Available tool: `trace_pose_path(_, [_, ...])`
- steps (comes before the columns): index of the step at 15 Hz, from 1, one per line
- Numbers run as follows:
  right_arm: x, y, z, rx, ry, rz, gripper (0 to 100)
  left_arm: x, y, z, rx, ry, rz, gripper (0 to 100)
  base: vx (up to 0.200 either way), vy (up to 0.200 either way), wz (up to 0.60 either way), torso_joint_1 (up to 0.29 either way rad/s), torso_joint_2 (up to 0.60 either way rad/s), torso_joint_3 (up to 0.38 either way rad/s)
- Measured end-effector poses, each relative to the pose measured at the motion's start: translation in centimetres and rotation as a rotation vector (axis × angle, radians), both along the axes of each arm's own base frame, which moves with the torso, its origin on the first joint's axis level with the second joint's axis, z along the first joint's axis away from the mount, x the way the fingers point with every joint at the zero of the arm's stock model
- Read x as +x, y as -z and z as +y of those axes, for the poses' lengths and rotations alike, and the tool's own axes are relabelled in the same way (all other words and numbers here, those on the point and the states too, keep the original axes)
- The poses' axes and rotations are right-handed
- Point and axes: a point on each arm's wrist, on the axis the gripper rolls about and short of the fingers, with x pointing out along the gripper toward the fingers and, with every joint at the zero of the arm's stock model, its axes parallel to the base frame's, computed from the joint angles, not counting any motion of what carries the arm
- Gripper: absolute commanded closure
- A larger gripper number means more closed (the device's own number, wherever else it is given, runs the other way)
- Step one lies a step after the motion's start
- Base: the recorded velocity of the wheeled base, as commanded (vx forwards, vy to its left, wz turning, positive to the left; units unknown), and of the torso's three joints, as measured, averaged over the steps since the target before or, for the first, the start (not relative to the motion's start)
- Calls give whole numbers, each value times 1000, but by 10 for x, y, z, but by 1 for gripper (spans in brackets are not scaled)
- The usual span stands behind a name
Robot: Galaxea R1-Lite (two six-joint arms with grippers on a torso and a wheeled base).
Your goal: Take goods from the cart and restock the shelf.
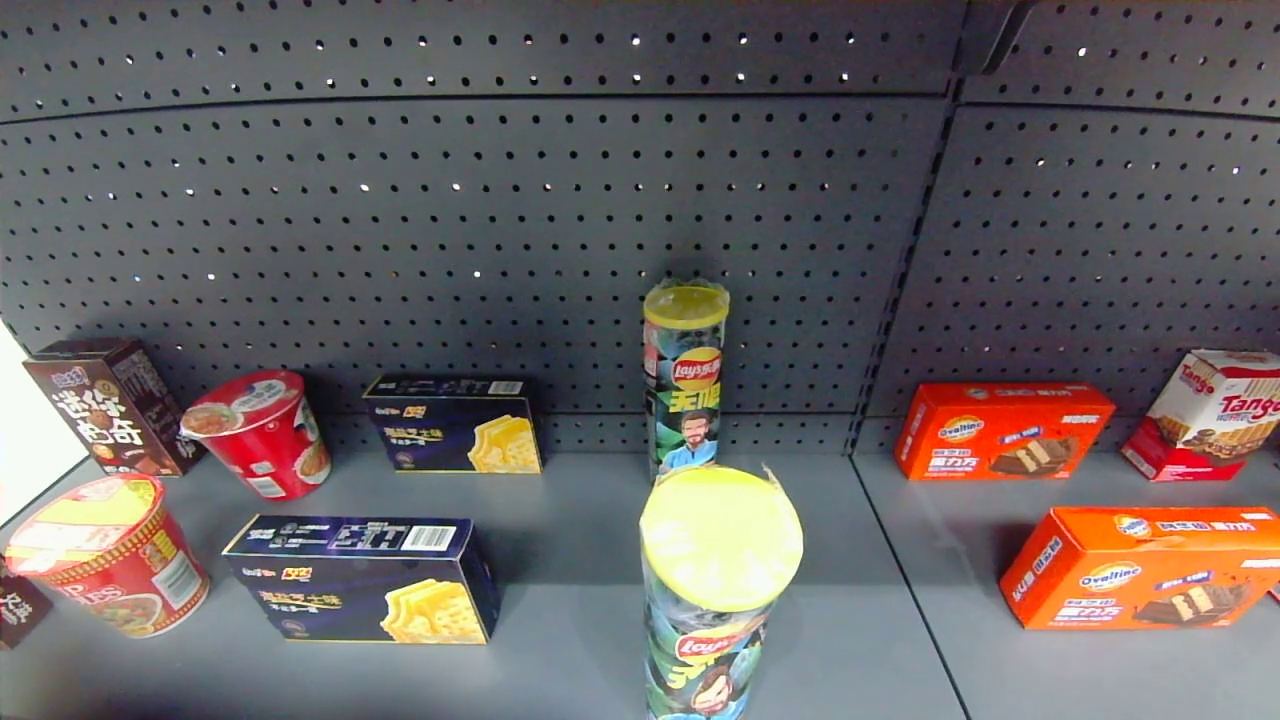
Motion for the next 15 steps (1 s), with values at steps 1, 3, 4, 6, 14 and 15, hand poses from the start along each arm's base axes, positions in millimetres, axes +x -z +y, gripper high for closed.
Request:
trace_pose_path(1, [0, 0, 0, 2, -3, 6, 0, 0, 0, 0, 0, -2, 0, 0, 0, 0, 0, 0, 0, 0])
trace_pose_path(3, [2, -1, -1, 14, -28, 38, 0, 0, 0, 0, -1, -3, 0, 0, 0, 0, 0, 0, 0, 0])
trace_pose_path(4, [4, -2, -3, 21, -69, 62, 0, 0, 0, 0, -2, -3, 0, 0, 0, 0, 0, 0, 0, 0])
trace_pose_path(6, [7, -3, -5, 25, -213, 99, 0, 0, 0, 0, -7, -1, 1, 0, 0, 0, 0, 0, 0, 0])
trace_pose_path(14, [-1, -1, -7, 5, -310, 0, 0, 0, 0, -1, -7, 25, 0, 0, -25, 0, 0, 0, 0, 0])
trace_pose_path(15, [-1, -1, -7, 3, -313, -2, 0, 0, 0, -1, -3, 26, 0, 0, 0, 0, 0, 0, 0, 0])
